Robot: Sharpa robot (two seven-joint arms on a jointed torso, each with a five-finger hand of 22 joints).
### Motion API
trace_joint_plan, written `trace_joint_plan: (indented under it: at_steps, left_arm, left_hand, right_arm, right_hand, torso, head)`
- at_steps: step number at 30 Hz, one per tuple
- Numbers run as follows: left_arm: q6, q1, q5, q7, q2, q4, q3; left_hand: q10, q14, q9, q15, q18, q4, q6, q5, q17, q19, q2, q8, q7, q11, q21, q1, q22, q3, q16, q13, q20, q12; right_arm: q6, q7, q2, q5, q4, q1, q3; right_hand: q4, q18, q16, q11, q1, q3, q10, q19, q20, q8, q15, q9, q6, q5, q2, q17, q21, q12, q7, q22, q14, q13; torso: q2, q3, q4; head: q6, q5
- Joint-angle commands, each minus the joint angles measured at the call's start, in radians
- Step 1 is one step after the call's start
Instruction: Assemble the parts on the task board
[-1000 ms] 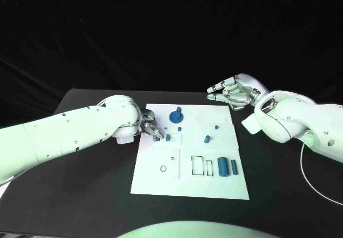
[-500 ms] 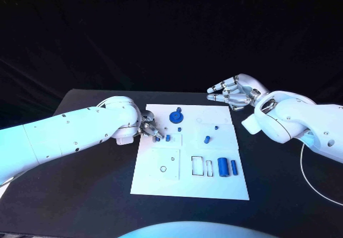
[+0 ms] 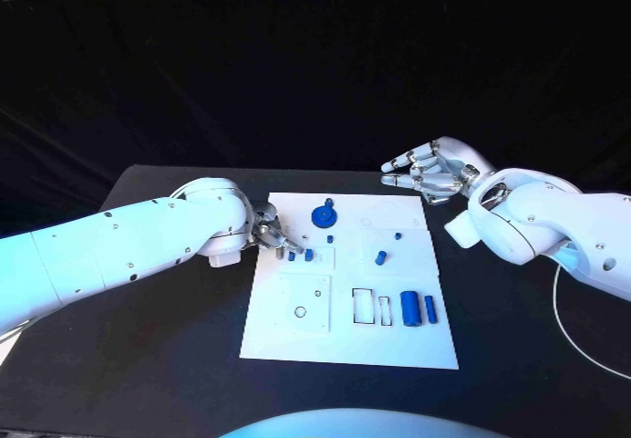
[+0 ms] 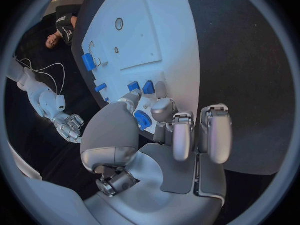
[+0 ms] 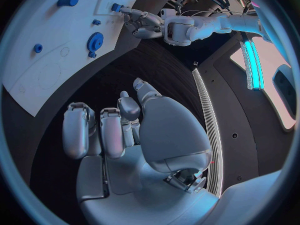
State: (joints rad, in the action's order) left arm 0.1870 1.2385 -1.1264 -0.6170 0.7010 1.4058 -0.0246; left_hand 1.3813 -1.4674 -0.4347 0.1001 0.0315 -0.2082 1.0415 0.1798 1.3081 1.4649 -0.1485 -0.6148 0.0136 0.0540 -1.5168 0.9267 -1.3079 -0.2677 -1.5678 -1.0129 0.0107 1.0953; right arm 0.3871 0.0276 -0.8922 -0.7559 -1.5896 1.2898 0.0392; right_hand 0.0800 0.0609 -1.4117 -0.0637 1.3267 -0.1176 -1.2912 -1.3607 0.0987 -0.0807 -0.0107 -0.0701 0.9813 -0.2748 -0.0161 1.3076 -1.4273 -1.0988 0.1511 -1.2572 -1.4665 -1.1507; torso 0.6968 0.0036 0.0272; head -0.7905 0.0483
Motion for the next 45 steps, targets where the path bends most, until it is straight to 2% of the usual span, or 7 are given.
trace_joint_plan:
  at_steps: [1,8,13,18,28,36,45]
  left_arm:
    - [-0.08,0.0,0.008,0.017,0.01,0.015,0.005]
    - [-0.253,0.001,0.067,0.118,0.032,0.03,0.012]
    - [-0.33,0.001,0.163,0.237,0.039,0.025,0.012]
    - [-0.357,0.0,0.177,0.396,0.024,0.014,0.004]
    - [-0.449,-0.02,-0.177,0.6,-0.039,-0.015,-0.01]
    - [-0.388,-0.025,-0.321,0.563,-0.093,-0.064,-0.023]
    - [-0.316,-0.032,-0.366,0.514,-0.138,-0.113,-0.028]
  left_hand:
    - [0.007,-0.103,0.004,0.006,-0.017,-0.03,0.005,-0.061,0.263,0.082,0.016,0.005,0.0,0.0,-0.005,-0.001,-0.214,0.049,-0.003,-0.004,-0.006,0.007]
    - [-0.033,-0.103,0.017,0.0,0.0,-0.085,-0.021,-0.072,0.263,0.053,0.061,0.014,0.011,-0.009,0.057,-0.017,-0.155,0.15,-0.003,0.061,-0.002,-0.061]
    - [-0.196,-0.08,0.04,-0.024,0.052,-0.088,-0.101,-0.047,0.197,-0.05,0.096,0.039,0.046,-0.042,0.283,-0.006,0.046,0.207,0.048,0.308,0.021,-0.302]
    - [-0.383,0.159,0.085,-0.088,0.142,0.012,-0.233,-0.019,-0.26,-0.321,0.079,0.098,0.121,-0.113,0.842,0.272,0.502,0.182,0.497,0.389,0.068,-0.434]
    - [-0.396,0.214,0.265,-0.113,0.157,0.128,-0.201,-0.064,-0.619,-0.277,0.001,0.311,0.122,-0.143,1.018,0.547,0.65,-0.011,0.886,0.77,0.09,-0.799]
    - [-0.366,0.076,0.302,-0.101,0.151,0.111,-0.099,-0.067,-0.411,-0.176,-0.007,0.354,0.122,-0.141,1.0,0.512,0.651,0.02,0.632,0.847,0.091,-0.843]
    - [-0.299,-0.029,0.333,-0.089,0.078,0.101,-0.034,-0.069,-0.087,-0.015,0.0,0.404,0.115,-0.127,0.528,0.511,0.244,0.008,0.27,0.892,0.074,-0.857]
  right_arm:
    - [-0.009,0.009,0.0,-0.003,-0.001,0.0,0.0]
    - [-0.008,0.008,-0.002,-0.017,-0.001,0.0,0.0]
    - [-0.008,0.007,-0.002,-0.019,-0.001,0.0,0.0]
    - [-0.007,0.007,-0.002,-0.019,-0.001,0.0,0.0]
    - [-0.01,0.008,0.0,-0.019,0.001,-0.001,0.0]
    - [-0.012,0.009,0.002,-0.019,0.001,-0.001,0.0]
    - [-0.015,0.011,0.004,-0.018,0.002,-0.001,0.0]
  right_hand:
    - [0.008,0.011,0.004,0.001,-0.004,0.0,0.007,0.008,0.001,0.004,-0.001,0.001,0.007,-0.005,0.003,0.011,0.005,0.003,0.001,0.001,-0.05,0.001]
    - [0.008,0.011,0.004,0.001,-0.004,0.0,0.007,0.008,0.001,0.004,-0.001,0.001,0.007,-0.005,0.003,0.011,0.005,0.003,0.001,0.001,-0.05,0.001]
    - [0.008,0.011,0.004,0.001,-0.004,0.0,0.007,0.008,0.001,0.004,-0.001,0.001,0.007,-0.005,0.003,0.011,0.005,0.003,0.001,0.001,-0.05,0.001]
    - [0.009,0.011,0.005,0.001,-0.006,0.001,0.008,0.009,0.001,0.005,-0.001,0.001,0.007,-0.005,0.002,0.009,0.006,0.003,0.001,0.003,-0.05,0.001]
    - [0.009,0.011,0.005,0.001,-0.005,0.001,0.007,0.008,0.001,0.005,-0.001,0.001,0.007,-0.005,0.002,0.009,0.006,0.002,0.001,0.002,-0.05,0.001]
    - [0.009,0.011,0.005,0.001,-0.005,0.001,0.007,0.008,0.001,0.005,-0.001,0.001,0.007,-0.005,0.002,0.009,0.006,0.002,0.001,0.002,-0.05,0.001]
    - [0.009,0.011,0.005,0.001,-0.005,0.0,0.007,0.008,0.001,0.005,-0.001,0.001,0.007,-0.006,0.003,0.01,0.006,0.001,0.001,0.002,-0.05,0.0]
  torso:
    - [0.0,0.0008,0.0002]
    - [0.0,0.0004,0.0002]
    - [0.0,0.0013,0.0007]
    - [0.0,0.0005,0.0008]
    - [0.0,0.0011,-0.0006]
    - [0.001,0.0,0.0003]
    - [0.001,0.0005,-0.0001]
  head:
    - [0.002,-0.001]
    - [0.002,-0.003]
    - [0.005,-0.005]
    - [0.012,-0.013]
    - [0.022,-0.022]
    - [0.027,-0.025]
    - [0.026,-0.024]
